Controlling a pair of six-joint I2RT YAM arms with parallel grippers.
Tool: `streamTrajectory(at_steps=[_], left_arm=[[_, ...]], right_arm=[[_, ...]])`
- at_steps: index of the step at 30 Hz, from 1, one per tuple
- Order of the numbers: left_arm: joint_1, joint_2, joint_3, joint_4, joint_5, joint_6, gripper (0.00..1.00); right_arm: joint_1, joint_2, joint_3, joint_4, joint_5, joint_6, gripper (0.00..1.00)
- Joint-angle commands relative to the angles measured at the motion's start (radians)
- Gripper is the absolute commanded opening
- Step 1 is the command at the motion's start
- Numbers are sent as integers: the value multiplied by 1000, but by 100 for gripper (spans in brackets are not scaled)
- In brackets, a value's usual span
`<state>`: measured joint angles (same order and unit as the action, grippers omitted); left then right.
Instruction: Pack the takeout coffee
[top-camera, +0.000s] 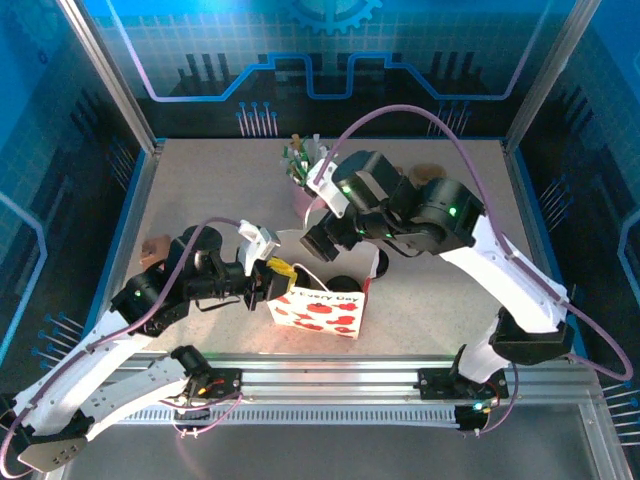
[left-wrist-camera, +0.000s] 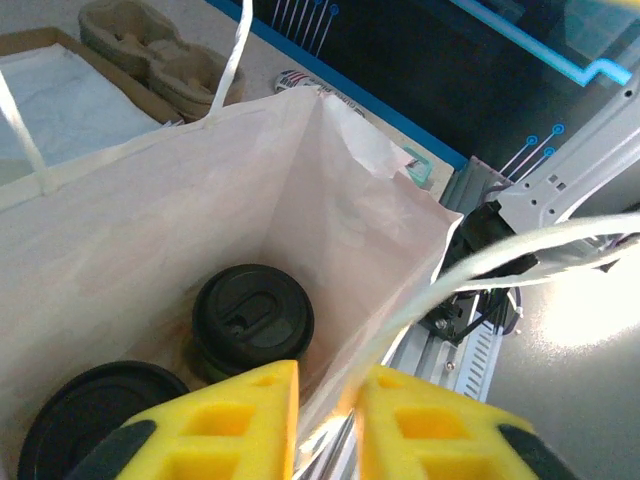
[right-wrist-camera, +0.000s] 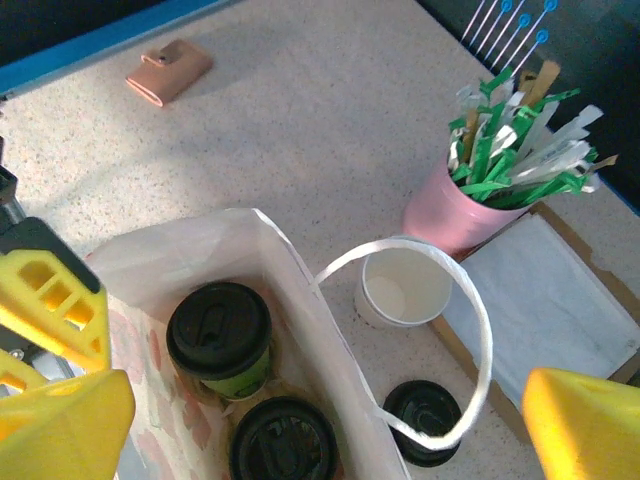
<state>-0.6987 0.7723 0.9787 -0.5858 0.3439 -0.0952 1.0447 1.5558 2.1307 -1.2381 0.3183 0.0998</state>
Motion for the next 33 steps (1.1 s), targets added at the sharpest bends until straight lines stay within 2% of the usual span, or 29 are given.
streamTrajectory(at_steps=[1,3,8,12,17,24,26,29,33], left_arm=[[-1,-8,17,-22,-17,23,31],[-2,-7,24,-25,-17,24,40],[-2,-6,38,-30,-19,26,43],[-2,-11,58,-32,-23,23,59],[-1,-16,115,-57,-43,38,72],[-2,-20,211,-98,-66,59,77],[-1,-21,235,-108,-83,63,78],[-2,-19,266,-104,-130,62,86],[0,18,308,-104,-251,66,93]], right_arm=[[-3,-43,-32,39,39,3,100],[-14,-73,-61,62,44,12,100],[-57,-132,-129,97,22,34,100],[-98,-177,-191,129,4,62,100],[-169,-226,-266,169,-40,102,100],[-265,-288,-349,215,-92,142,100],[-292,-297,-364,222,-112,154,100],[-330,-308,-387,233,-114,165,100],[-405,-319,-424,264,-120,185,98]])
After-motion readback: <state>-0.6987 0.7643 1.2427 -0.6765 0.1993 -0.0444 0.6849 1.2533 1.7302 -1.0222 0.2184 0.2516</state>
